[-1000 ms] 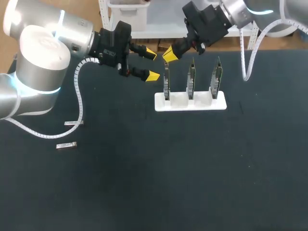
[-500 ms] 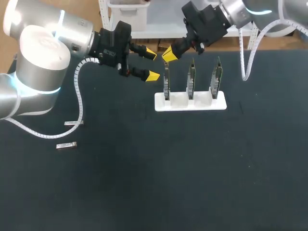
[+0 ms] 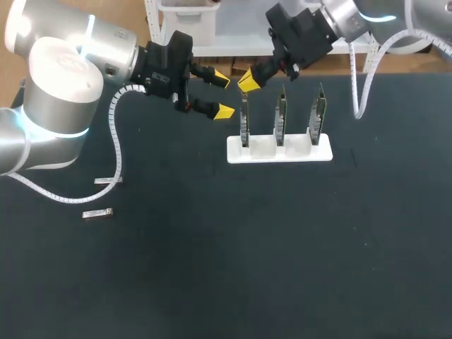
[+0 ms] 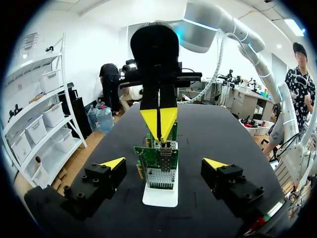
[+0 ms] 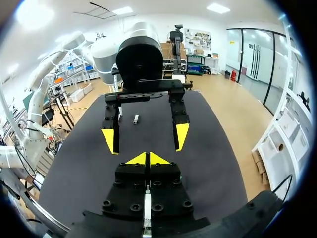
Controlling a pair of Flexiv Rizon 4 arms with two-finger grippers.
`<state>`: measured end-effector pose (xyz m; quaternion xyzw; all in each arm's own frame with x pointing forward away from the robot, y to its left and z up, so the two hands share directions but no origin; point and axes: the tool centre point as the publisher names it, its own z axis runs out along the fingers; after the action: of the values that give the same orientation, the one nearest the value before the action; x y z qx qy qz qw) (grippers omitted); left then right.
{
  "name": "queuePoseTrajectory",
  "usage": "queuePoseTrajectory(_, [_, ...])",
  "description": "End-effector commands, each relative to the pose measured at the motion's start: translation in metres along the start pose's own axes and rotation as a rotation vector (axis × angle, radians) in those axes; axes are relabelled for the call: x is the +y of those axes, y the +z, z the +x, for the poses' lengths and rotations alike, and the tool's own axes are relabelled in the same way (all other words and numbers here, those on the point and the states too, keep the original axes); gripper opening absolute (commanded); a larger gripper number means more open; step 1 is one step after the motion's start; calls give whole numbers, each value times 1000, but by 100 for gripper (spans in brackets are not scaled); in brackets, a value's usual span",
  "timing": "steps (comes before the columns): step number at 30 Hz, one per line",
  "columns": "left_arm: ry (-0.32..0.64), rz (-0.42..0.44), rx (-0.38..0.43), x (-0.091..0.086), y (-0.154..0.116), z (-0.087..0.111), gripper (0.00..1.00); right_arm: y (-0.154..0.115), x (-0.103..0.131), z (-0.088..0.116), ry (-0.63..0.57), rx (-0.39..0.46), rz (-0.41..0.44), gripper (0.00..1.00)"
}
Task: Pick up the optical module with the left hand, and insert it into the network port with the right hand.
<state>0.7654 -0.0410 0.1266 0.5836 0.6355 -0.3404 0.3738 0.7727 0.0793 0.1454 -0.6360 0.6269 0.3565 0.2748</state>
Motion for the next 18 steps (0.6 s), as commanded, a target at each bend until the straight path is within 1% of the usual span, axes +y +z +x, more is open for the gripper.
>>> queuePoseTrajectory(1, [-2, -1, 5, 1, 1, -1, 100, 1, -3, 0, 2, 2, -8, 0])
queuePoseTrajectory(18, [-2, -1, 5, 1, 1, -1, 100, 4, -3, 4, 15, 11, -28, 0])
